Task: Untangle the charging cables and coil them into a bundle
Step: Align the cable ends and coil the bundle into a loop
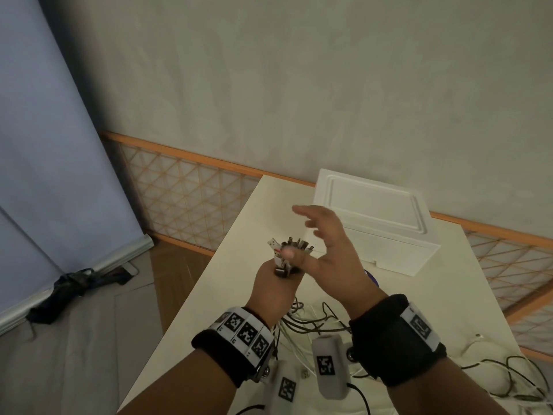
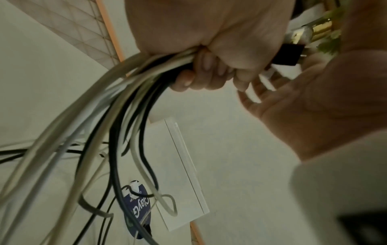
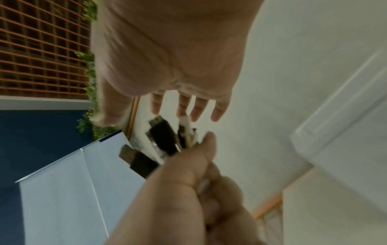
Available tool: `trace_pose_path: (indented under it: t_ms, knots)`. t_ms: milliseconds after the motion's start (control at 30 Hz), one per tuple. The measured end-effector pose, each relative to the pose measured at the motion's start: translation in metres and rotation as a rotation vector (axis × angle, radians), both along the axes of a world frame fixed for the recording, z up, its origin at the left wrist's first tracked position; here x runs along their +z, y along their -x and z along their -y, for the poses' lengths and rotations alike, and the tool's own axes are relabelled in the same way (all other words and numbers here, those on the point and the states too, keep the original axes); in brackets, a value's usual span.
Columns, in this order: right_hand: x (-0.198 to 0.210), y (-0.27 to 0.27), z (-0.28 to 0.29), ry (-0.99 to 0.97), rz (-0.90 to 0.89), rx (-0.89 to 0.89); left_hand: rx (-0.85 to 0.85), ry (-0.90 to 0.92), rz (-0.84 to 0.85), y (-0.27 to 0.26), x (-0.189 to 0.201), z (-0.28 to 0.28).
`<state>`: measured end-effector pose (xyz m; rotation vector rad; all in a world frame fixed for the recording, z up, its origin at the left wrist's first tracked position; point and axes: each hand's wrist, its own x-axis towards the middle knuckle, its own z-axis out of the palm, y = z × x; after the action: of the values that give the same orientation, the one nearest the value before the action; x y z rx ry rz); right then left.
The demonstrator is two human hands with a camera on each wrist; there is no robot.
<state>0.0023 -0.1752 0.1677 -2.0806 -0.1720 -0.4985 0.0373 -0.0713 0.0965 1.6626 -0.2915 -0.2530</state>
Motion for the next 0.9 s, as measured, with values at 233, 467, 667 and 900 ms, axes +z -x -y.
trace_pose_path:
  t_ms: [233, 467, 667, 900]
  knots:
    - [0.024, 0.003, -0.009, 0.494, -0.193, -0.171, 0.044, -0.091, 0.043, 0.004, -0.003, 0.004]
    - [0.031, 0.004, -0.012, 0.546, -0.344, -0.146, 0.084, -0.120, 0.057, 0.002, 0.000, 0.001]
    - [0.031, -0.004, -0.014, 0.731, -0.421, -0.103, 0.071, -0.123, 0.065, 0.006, 0.001, 0.000]
    - [0.025, -0.003, -0.016, 0.714, -0.347, -0.064, 0.100, -0.099, -0.004, 0.002, 0.008, -0.003]
